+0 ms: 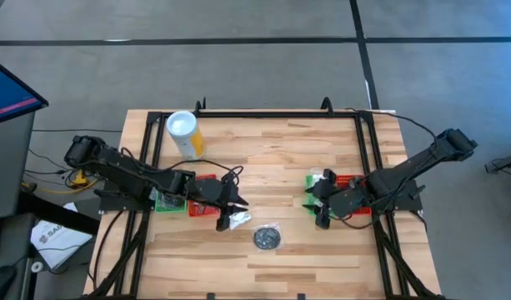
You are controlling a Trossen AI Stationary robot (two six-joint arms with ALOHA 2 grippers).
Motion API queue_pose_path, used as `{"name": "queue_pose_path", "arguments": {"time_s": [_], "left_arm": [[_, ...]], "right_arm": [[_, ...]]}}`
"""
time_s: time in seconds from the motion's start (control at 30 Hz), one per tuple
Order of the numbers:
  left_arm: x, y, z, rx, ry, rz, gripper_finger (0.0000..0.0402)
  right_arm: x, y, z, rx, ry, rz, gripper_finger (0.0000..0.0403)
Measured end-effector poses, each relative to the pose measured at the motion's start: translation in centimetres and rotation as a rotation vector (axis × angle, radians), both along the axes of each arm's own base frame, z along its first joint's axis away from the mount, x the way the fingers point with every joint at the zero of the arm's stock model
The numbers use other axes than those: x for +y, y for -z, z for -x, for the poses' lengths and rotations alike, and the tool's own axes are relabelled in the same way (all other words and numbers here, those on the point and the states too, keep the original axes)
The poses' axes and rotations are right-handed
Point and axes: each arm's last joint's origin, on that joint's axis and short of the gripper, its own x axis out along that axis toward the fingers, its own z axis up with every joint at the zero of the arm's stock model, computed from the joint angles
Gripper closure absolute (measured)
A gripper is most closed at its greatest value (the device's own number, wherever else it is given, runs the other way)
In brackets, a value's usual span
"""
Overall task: Pick & Place Travel size toiletries
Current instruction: Put the black hair brush into the left green bin
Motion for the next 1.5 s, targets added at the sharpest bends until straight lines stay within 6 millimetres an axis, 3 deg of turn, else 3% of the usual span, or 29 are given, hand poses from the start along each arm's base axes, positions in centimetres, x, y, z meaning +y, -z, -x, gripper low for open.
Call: {"name": "queue_pose_path", "arguments": {"time_s": [0.37,0.77,1.17,1.5], "left_arm": [[-2.5,2.6,-1.0,0.05,0.057,0.005,0.0323],[-5.5,6.7,-2.4,0.061,0.129,-0.001,0.0323],[-7.2,10.0,-3.6,0.112,0.117,0.019,0.0323],[-7.7,12.1,-4.6,0.163,0.103,0.015,0.0323]], "right_arm": [[1.8,3.5,-3.0,0.077,-0.042,0.008,0.0177],[3.5,6.5,-4.3,0.13,-0.076,0.033,0.0177],[4.4,7.0,-4.8,0.113,-0.13,-0.028,0.0177],[5.9,7.0,-4.0,0.11,-0.189,-0.044,0.0177]]}}
